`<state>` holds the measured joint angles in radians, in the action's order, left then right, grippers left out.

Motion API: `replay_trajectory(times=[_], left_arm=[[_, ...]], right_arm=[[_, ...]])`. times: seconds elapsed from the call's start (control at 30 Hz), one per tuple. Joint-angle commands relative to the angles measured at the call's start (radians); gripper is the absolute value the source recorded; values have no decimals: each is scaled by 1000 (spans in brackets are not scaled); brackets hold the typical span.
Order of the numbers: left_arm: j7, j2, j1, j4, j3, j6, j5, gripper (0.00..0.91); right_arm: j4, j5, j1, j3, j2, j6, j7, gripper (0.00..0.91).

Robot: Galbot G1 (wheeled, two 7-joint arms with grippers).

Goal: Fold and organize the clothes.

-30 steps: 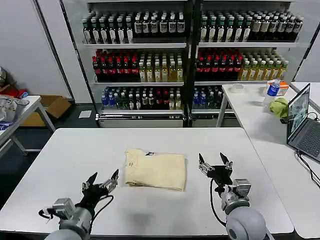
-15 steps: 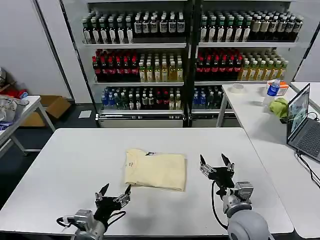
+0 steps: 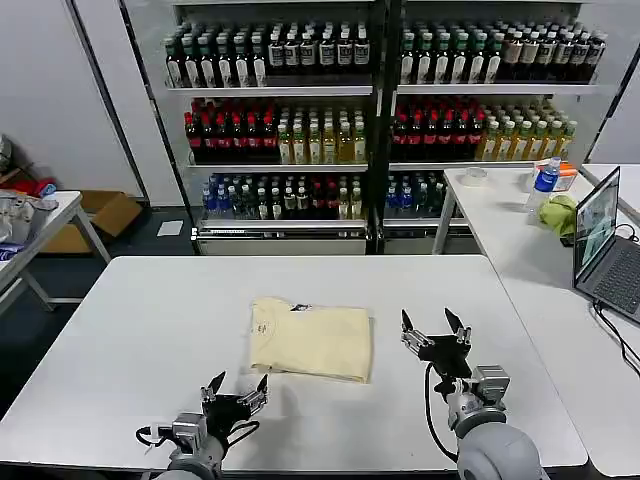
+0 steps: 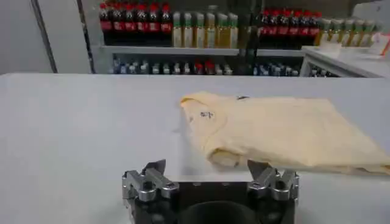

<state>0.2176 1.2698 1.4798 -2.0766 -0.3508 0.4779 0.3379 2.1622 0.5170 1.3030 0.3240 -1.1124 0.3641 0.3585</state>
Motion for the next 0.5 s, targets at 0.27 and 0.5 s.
replay_trajectory(times=[0.27, 0.5], left_arm=[[25, 12, -124, 84, -1, 22, 43, 907], [25, 17, -141, 111, -5, 27, 44, 907]], right_arm=[[7, 0, 7, 3, 6, -1, 0, 907], [11, 0, 9, 5, 7, 0, 1, 907]])
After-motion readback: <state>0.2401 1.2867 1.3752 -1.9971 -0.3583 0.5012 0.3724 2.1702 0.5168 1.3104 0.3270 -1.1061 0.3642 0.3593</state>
